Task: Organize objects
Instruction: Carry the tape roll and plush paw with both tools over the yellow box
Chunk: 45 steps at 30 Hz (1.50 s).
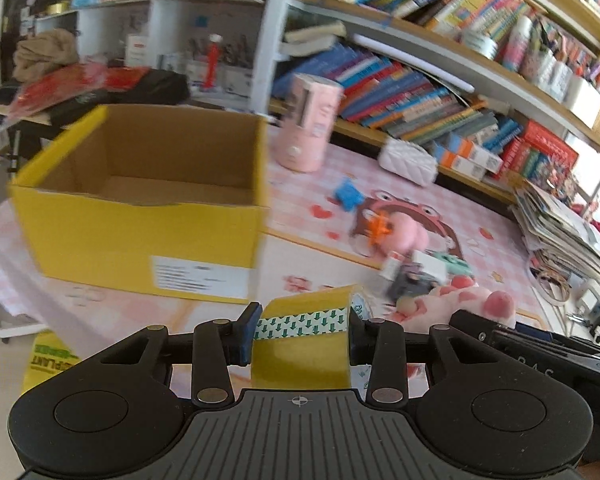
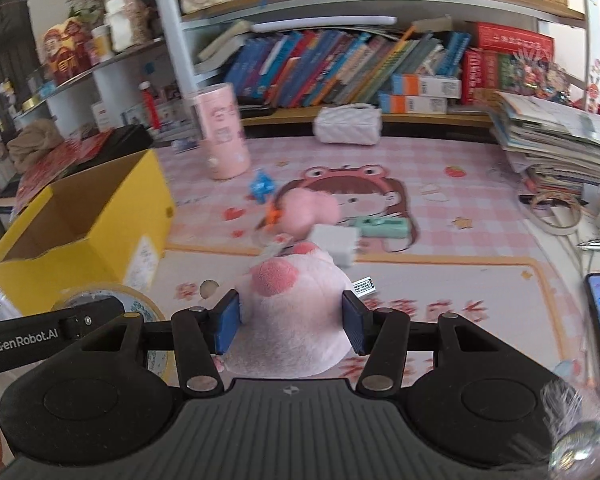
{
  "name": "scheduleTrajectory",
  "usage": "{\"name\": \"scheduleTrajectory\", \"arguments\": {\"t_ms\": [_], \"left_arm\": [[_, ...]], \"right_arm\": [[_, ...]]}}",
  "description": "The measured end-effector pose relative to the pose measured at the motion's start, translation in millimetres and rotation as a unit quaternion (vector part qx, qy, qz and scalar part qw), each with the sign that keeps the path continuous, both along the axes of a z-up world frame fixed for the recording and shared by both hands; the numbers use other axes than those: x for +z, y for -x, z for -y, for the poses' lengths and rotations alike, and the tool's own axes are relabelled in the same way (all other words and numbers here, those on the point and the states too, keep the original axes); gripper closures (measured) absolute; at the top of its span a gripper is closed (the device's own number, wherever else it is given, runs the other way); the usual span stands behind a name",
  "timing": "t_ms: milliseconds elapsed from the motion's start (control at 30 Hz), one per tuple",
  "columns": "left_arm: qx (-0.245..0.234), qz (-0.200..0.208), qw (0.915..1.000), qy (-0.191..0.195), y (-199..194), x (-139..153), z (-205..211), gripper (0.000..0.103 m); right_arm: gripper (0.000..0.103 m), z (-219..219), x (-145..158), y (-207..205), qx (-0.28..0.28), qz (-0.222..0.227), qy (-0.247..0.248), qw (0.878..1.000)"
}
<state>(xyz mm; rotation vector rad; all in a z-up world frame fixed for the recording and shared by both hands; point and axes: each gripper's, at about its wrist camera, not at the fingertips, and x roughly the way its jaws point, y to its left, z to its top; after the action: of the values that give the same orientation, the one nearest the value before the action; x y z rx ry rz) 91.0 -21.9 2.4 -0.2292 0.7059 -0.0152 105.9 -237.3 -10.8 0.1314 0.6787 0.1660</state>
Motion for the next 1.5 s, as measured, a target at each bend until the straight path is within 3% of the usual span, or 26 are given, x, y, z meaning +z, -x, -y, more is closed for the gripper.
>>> {"name": "scheduleTrajectory", "arguments": {"t_ms": [367,767,1033,1500], "left_arm": [[0.076,-0.010,0.9969,-0.019,51.5,2.9,-117.7,0.065],[0.096,-0.021,0.9944,-0.041,102.0,-3.7,-196.1,0.065],[0.070,-0.019,0.9968,-0.034,111.1,-4.8,-212.1,0.065],[0.022,-0.011,0.9994,-0.022,101.1,-5.6,-204.8,0.065]], "right_arm": [[0.052,-130.4,-3.5,29.4,0.082,-0.033,0.028,0.996],[0.053,-230.4,-20.3,71.7,0.125,-0.073,0.032,0.989],[0.052,-253.8,-19.4,95.2,0.114,-0.071,0.034,0.990],[0.052,-244.6,-14.0,98.4,0.071,-0.067,0.044,0.994]]}}
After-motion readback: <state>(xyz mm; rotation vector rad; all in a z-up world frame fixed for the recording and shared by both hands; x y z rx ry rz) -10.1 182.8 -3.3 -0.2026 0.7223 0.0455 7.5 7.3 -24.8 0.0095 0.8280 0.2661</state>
